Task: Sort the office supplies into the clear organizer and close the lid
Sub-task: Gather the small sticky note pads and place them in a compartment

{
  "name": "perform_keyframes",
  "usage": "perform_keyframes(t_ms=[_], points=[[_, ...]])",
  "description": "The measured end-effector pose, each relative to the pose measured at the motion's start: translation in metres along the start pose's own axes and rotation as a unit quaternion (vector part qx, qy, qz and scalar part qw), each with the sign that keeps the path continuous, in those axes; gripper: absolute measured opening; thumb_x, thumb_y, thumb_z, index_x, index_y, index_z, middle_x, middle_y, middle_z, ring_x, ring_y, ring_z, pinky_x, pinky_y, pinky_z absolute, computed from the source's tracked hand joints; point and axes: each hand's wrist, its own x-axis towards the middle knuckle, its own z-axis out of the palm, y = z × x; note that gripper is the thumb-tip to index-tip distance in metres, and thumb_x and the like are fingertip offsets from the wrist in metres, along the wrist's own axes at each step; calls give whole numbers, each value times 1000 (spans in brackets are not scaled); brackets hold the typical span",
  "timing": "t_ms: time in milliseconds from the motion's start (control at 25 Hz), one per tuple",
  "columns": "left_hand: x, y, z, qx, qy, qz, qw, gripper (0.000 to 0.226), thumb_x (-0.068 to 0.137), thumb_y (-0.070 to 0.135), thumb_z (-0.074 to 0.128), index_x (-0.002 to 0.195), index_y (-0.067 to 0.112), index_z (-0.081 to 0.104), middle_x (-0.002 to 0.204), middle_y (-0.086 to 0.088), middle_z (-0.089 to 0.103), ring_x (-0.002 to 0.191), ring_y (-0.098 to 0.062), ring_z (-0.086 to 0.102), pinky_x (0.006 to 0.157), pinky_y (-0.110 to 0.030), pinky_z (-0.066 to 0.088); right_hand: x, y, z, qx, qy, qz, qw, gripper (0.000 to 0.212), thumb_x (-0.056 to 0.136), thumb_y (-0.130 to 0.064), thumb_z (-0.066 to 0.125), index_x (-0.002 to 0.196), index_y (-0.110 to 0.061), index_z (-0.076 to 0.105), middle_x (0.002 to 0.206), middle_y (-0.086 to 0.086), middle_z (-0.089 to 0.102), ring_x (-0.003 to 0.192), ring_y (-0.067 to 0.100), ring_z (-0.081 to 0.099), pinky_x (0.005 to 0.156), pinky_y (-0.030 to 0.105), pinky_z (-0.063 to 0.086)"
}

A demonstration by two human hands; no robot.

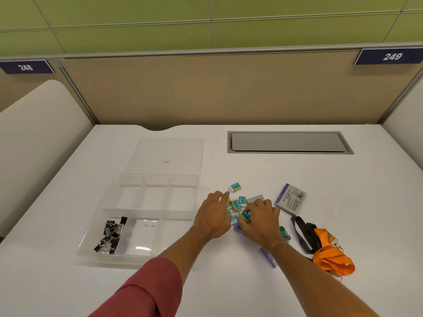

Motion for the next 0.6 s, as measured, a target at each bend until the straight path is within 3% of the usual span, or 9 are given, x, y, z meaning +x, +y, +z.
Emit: perform_keyframes(t_ms=[160, 400, 520, 600], points=[[16, 5, 2, -22, -29, -20, 999, 72, 87, 32, 62, 147, 13, 26, 135, -9, 43, 120, -23, 41, 92, -36, 45, 1, 5, -4, 44, 20, 8, 999, 26, 78, -50, 51, 85, -26, 59, 76, -7, 61, 85, 17, 52, 78, 36, 28], [28, 3, 4, 1, -45, -47, 998, 53, 93, 23, 57, 141, 16, 34, 123, -10, 52, 113, -24, 50, 87, -36, 47, 4, 3, -10, 52, 23, -3, 998, 40, 86, -44, 50, 122, -29, 58, 92, -4, 70, 85, 17, 57, 80, 36, 36], [30, 4, 3, 1, -57, -60, 997, 43, 90, 24, 58, 130, 16, 43, 114, -11, 54, 102, -28, 57, 82, -37, 48, 5, 1, -10, 114, 21, 7, 993, 33, 88, -34, 53, 116, -20, 62, 96, 2, 68, 80, 18, 60, 69, 33, 46], [28, 3, 3, -13, -47, -72, 996, 40, 91, 23, 52, 129, 15, 44, 115, -12, 53, 100, -30, 57, 83, -39, 48, 6, -1, -9, 134, 21, 14, 991, 23, 87, -26, 55, 107, -16, 59, 97, 3, 62, 79, 19, 59, 65, 31, 43]])
